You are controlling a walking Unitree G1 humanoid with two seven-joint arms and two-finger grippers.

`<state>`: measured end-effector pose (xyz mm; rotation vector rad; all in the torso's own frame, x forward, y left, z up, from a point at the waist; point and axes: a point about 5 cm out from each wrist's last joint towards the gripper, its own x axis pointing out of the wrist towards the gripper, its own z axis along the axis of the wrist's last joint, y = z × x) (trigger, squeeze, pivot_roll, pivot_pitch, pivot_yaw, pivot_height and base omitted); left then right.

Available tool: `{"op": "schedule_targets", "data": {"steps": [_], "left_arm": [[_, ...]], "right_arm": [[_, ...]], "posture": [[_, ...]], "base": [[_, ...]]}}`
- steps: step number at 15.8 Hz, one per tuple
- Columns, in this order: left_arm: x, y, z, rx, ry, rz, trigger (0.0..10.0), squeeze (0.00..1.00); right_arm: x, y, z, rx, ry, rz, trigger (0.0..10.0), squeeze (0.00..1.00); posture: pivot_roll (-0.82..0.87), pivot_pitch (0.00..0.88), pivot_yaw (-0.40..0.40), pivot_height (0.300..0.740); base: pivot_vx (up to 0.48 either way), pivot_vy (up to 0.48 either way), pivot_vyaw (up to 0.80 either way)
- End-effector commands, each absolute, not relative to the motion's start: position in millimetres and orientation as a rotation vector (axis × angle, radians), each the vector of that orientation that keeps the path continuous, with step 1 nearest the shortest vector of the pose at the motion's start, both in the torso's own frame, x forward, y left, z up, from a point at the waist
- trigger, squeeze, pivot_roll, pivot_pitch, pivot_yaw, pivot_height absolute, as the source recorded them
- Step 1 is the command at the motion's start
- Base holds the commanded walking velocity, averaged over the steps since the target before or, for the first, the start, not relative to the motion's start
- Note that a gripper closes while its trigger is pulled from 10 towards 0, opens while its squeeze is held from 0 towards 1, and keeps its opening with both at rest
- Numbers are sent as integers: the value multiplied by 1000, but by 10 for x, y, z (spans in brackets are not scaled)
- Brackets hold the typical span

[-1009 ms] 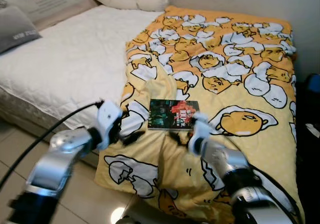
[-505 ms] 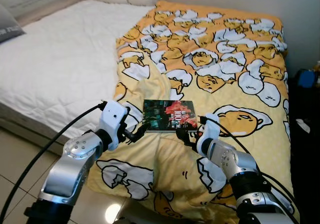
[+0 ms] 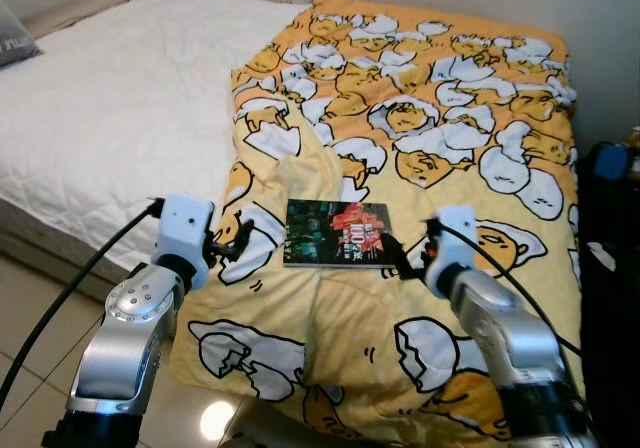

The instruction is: Clean up the room

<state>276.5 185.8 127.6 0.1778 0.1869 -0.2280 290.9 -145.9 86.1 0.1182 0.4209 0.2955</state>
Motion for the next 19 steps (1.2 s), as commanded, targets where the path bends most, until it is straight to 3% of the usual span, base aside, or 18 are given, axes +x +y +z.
{"op": "schedule_targets", "data": {"steps": [1, 5, 8, 12, 16, 19], "left_arm": [[2787, 1801, 1365, 167, 163, -243, 10000, 0], [2776, 1720, 1363, 193, 175, -305, 10000, 0], [2714, 1715, 1369, 196, 184, -317, 10000, 0], [2649, 1739, 1364, 197, 195, -314, 10000, 0], [2612, 1732, 1356, 205, 203, -323, 10000, 0], [2541, 1665, 1324, 204, 227, -391, 10000, 0]], "right_arm": [[2874, -1384, 885, 148, 456, 358, 10000, 0], [2818, -1327, 728, 62, 554, 398, 10000, 0], [2788, -1260, 742, 31, 550, 435, 10000, 0], [2780, -1231, 722, 16, 557, 469, 10000, 0], [2763, -1287, 683, -16, 585, 459, 10000, 0], [2693, -1325, 632, -25, 606, 479, 10000, 0]], "posture": [[-71, 0, 7, 740], [-66, 0, 17, 740], [-51, 0, 10, 740], [-41, 0, 3, 740], [-33, 0, -2, 740], [-36, 0, 4, 740]], "base": [[274, 0, 0], [306, 0, 0], [360, 0, 773], [383, 0, 0], [367, 0, 600], [0, 0, 0]]}}
